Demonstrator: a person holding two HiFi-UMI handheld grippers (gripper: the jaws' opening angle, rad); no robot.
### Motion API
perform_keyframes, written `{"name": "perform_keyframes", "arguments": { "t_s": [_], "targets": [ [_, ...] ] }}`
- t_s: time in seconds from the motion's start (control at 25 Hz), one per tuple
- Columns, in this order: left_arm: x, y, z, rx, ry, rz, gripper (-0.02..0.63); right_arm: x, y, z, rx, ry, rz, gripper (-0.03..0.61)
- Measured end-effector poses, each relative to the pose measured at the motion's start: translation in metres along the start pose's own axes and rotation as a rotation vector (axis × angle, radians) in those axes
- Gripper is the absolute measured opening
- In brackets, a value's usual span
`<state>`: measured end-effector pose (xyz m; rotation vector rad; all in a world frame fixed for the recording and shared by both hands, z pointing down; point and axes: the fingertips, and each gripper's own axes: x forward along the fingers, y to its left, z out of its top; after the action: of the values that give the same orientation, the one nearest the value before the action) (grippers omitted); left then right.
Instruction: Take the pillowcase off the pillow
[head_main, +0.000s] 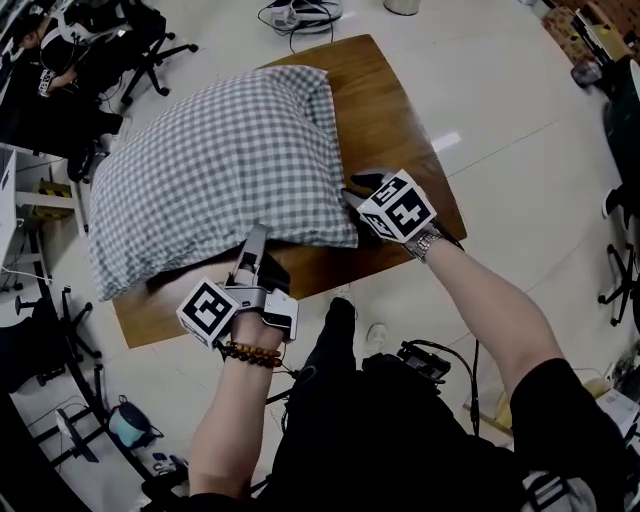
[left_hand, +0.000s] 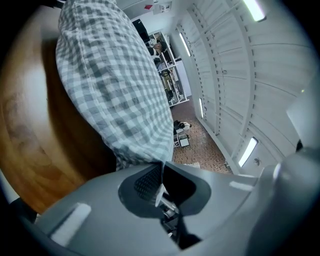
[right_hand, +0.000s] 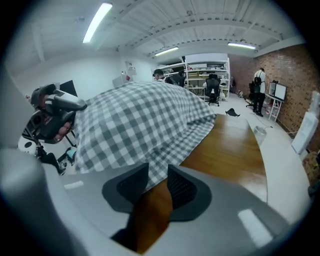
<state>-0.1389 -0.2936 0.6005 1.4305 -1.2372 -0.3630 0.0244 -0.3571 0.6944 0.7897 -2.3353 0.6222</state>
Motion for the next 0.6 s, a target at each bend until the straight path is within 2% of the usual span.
{"name": "perform_keyframes", "arguments": {
  "t_s": [0.08,0.24,0.32,0.4,0.44,0.6],
  "targets": [
    [-0.002,-0.003,0.003,0.033,-0.004,-0.012,0.005,0.004,0.003,-0.003,-0.025,0.013,0.028,0.14],
    [0.001,-0.01,0.009,0.093,-0.006,-0.05,0.005,0.01,0.007,-0.014,-0.196,0.083,0.042,0.144],
    [0.001,-0.009,0.01,0.114,-0.002,-0.062,0.004,0.011,0.014,-0.012,-0.229,0.058,0.083,0.178],
    [0.0,-0.003,0.009,0.123,0.005,-0.048,0.003,0.01,0.02,-0.003,-0.206,-0.012,0.139,0.208],
    [0.0,0.001,0.009,0.121,0.008,-0.034,0.005,0.009,0.022,0.003,-0.183,-0.049,0.169,0.242],
    [0.001,0.012,0.006,0.106,0.018,0.008,0.005,-0.003,0.034,0.029,-0.038,-0.171,0.313,0.296]
  ]
}}
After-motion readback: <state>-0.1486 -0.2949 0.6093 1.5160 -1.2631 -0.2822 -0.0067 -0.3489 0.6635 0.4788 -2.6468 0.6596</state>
